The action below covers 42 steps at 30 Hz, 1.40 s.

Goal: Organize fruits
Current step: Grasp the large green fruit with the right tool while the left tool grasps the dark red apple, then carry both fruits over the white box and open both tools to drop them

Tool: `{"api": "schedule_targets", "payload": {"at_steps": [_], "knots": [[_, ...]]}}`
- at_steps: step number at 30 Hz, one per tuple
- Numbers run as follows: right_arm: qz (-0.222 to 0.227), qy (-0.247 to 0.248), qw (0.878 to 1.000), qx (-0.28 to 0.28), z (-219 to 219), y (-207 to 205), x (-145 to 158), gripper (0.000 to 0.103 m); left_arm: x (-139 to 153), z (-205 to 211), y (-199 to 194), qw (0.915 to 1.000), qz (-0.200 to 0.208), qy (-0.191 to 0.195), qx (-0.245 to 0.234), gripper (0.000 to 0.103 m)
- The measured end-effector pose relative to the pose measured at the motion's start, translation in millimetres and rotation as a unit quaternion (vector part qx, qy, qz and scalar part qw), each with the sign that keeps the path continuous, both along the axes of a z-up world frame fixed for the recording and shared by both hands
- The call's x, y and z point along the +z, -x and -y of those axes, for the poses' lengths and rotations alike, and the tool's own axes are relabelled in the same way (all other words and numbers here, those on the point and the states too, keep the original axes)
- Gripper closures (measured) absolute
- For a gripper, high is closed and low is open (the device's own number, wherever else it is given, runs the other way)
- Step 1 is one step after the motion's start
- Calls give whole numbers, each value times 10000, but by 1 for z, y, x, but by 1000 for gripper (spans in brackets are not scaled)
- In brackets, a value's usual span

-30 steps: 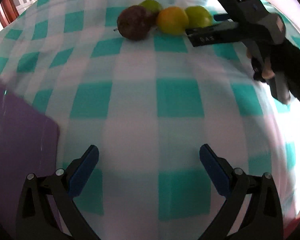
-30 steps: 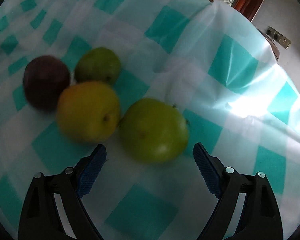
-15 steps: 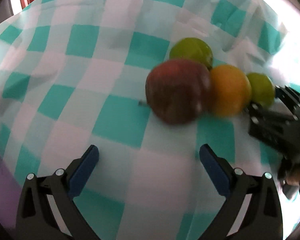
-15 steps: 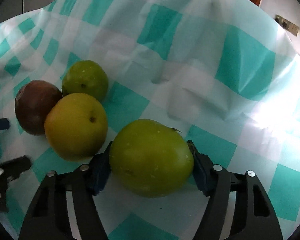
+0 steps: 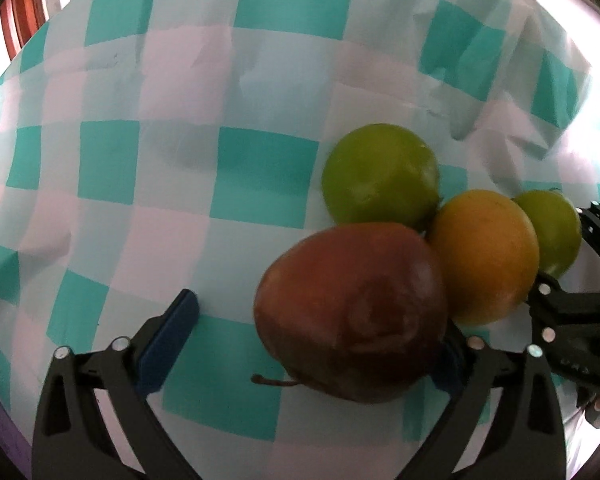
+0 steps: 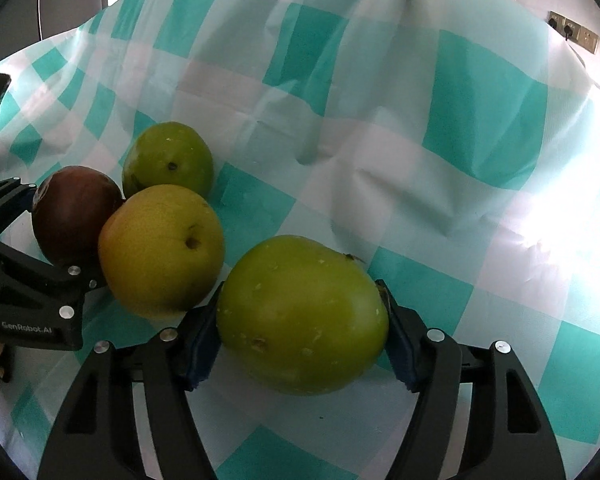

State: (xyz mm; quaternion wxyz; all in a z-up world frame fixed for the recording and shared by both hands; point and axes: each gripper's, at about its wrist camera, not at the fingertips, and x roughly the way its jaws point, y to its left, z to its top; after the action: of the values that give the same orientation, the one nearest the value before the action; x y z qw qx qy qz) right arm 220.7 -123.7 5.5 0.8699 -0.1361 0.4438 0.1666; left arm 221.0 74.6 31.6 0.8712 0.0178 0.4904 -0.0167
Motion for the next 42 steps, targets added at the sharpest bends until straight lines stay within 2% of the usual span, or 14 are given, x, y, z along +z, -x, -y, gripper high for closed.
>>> {"api": "schedule_targets", "payload": {"at_steps": [1,2,3,5,8,12,16,20,22,25,29,34,42], "knots": [[-2,-2,10000,-4,0,-1,0,35,3,5,3,9997,96,21,-211,32],[-2,-1,10000,-10,2,0,0,35,6,9,6,9991,151,43,-390,41],[-4,-4,10000,-8,2,0,0,35,7,14,7,9987,173,-70,-483,41],[-13,-18,10000,-7,4,-4,4,35,11,11,10,9989,165,82,-429,41],[-12,-16,10000,-19,2,1,5,35,14,8,15,9991,154,105,-376,41],[-20,-24,10000,-20,3,0,7,35,21,-1,31,9993,29,354,-79,41],[-32,-39,10000,-24,5,-2,12,35,30,-13,63,9976,-114,631,250,41],[-13,4,10000,-77,4,2,12,36,42,-23,97,9967,-263,666,378,41],[-145,69,9994,-296,6,11,14,36,50,-23,114,9971,-274,634,317,41],[-259,30,9972,-706,12,40,22,36,56,-28,138,9979,-293,559,155,41],[-379,-58,9950,-923,12,92,30,36,63,-19,174,9978,-363,546,63,41],[-596,-231,9939,-900,6,160,36,36,62,11,237,9980,-438,422,-160,41],[-818,-538,9911,-905,-1,242,57,36,69,17,273,9970,-471,310,-532,41]]}}
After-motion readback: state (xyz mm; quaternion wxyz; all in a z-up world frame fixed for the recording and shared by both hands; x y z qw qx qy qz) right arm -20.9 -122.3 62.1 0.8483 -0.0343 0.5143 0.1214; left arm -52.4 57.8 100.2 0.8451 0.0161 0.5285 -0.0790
